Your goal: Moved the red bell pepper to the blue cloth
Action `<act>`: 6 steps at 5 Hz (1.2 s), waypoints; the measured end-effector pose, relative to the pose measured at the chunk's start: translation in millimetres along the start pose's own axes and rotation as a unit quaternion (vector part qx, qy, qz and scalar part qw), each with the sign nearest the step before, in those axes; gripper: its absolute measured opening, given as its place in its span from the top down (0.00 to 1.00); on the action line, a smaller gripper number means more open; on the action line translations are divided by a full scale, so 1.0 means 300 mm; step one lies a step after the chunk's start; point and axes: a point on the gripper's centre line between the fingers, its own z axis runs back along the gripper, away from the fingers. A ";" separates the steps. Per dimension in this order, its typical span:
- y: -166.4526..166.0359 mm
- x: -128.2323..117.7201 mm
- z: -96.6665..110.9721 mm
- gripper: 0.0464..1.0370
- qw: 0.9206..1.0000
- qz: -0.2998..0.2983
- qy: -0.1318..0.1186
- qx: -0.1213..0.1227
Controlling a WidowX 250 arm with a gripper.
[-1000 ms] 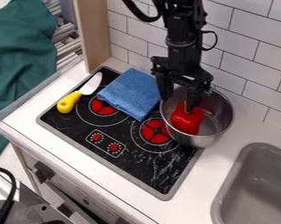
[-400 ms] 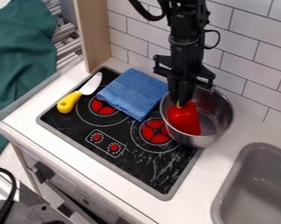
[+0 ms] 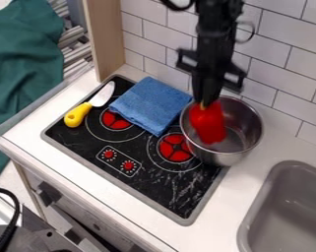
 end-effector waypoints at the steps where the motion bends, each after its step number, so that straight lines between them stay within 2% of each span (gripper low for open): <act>1: 0.011 0.037 0.114 0.98 0.999 -0.023 -0.026 0.013; 2: 0.073 0.055 0.157 0.98 0.999 -0.010 -0.035 0.012; 3: 0.188 0.074 0.190 0.98 0.998 0.023 -0.050 0.021; 4: 0.279 0.059 0.142 0.98 0.997 0.061 -0.029 0.025; 5: 0.390 0.041 0.125 0.98 0.995 0.095 -0.020 0.032; 6: 0.452 0.016 0.058 0.98 0.993 0.114 0.000 0.025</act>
